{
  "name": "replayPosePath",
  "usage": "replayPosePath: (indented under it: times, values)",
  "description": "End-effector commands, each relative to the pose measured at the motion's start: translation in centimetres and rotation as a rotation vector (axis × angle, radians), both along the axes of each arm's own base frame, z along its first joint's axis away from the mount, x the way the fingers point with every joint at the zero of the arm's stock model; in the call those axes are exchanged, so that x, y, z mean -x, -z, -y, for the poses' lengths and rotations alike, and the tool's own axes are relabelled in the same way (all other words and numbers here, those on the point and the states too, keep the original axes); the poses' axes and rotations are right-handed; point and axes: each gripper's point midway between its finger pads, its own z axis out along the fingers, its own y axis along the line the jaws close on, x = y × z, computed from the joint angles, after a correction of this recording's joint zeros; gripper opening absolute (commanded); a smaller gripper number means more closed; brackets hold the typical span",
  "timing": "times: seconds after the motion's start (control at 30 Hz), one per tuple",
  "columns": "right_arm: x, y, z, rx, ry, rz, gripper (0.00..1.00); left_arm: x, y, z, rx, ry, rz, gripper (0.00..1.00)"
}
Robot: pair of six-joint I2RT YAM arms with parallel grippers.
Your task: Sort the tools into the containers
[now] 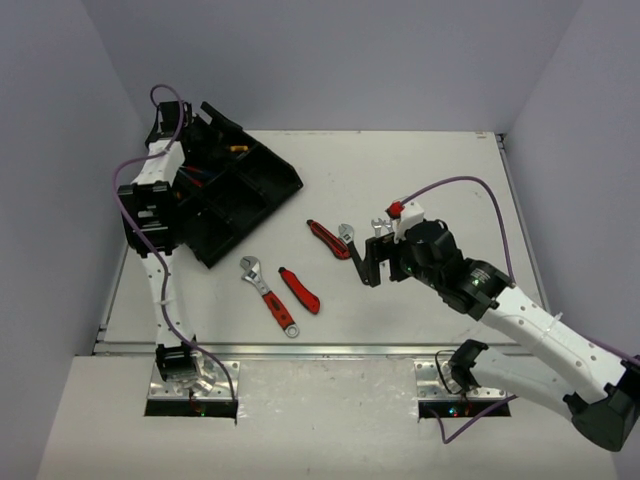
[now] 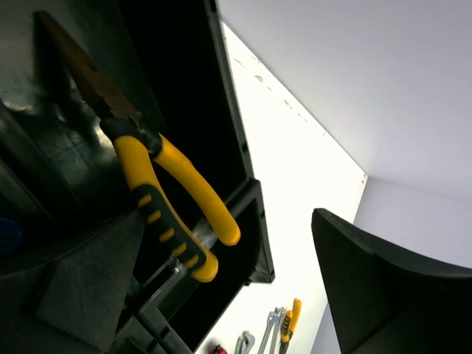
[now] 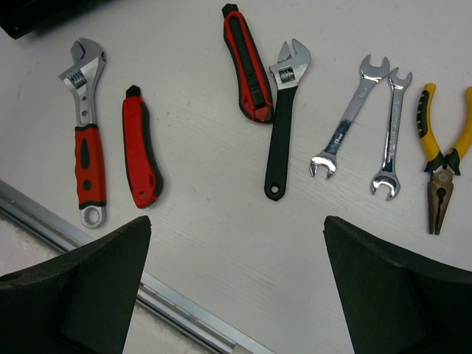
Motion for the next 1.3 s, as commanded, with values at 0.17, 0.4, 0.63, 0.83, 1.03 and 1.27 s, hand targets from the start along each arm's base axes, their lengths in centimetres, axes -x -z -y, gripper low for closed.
replayPosePath:
  times: [0.17,0.4,0.63,0.83,1.03,1.27]
  values:
    - [-4.5,1.7,1.1,-0.029,0.142,-0.125,0.99,5.0,-14.6,0.5,-0.103,0.020,0.239,1.00]
    - [-9.2,3.3,6.1,0.091,0.337,-0.168,0.99,16.0,-21.6,2.6,-0.165,-0.022,0.413,1.00]
    - [-12.2,8.3,11.9,0.275,0.346,-0.338,0.98,28.0,-18.4,9.5,-0.229,0.077,0.483,1.00]
    - [-13.2,12.8,14.3,0.250,0.376,-0.501,0.82,34.8,-13.1,11.8,-0.217,0.260,0.419,1.00]
    - [-13.0,15.7,15.6,0.306,0.402,-0.574,0.82,37.7,-10.5,9.5,-0.397,0.264,0.364,1.00]
    - [-12.4,19.4,15.5,0.308,0.385,-0.660,0.67,38.3,-9.3,10.4,-0.385,0.339,0.345,1.00]
